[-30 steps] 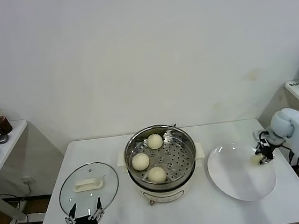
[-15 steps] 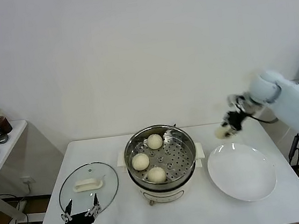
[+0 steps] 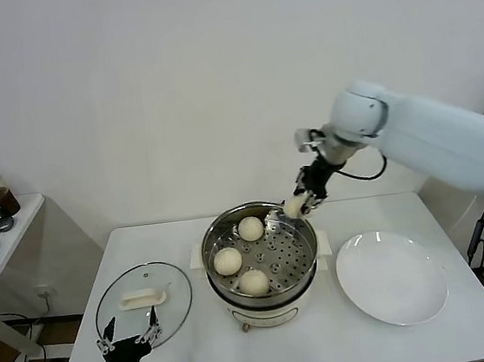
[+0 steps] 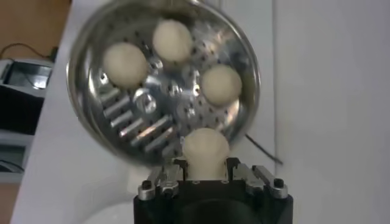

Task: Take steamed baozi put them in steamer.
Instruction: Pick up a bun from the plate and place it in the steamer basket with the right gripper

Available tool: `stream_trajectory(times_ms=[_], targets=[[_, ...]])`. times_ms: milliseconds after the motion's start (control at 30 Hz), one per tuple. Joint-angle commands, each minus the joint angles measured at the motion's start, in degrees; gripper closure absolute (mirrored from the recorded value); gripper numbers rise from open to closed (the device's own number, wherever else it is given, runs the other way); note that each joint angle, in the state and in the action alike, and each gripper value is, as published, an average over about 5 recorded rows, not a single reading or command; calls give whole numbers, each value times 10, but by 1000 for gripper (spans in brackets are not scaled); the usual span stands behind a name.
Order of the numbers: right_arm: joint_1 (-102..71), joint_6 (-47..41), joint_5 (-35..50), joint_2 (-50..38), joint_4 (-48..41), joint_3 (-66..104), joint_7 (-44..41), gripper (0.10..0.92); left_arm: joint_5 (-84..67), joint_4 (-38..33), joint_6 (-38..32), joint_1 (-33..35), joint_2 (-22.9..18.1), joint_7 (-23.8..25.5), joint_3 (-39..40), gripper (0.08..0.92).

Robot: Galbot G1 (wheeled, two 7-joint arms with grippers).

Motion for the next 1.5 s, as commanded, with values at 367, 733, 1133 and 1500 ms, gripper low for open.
stream_trajectory(times_ms=[367,733,1133,1500], targets=[[-31,-27,-21,83,-12,-80,51,609,-10,1,3,-6,-2,1,-3,177],[-50,-26,-35,88,-26,-79,59,609,-13,5,4,-9,-2,2,-5,177],[-47,-27,-30,77,-18,-74,72,386,-14,6,4,-9,-2,3,-10,177],[-62,-10,-23,-25,23,59,63,204,-10,0,-18,-2,-9,-8,-12,177]])
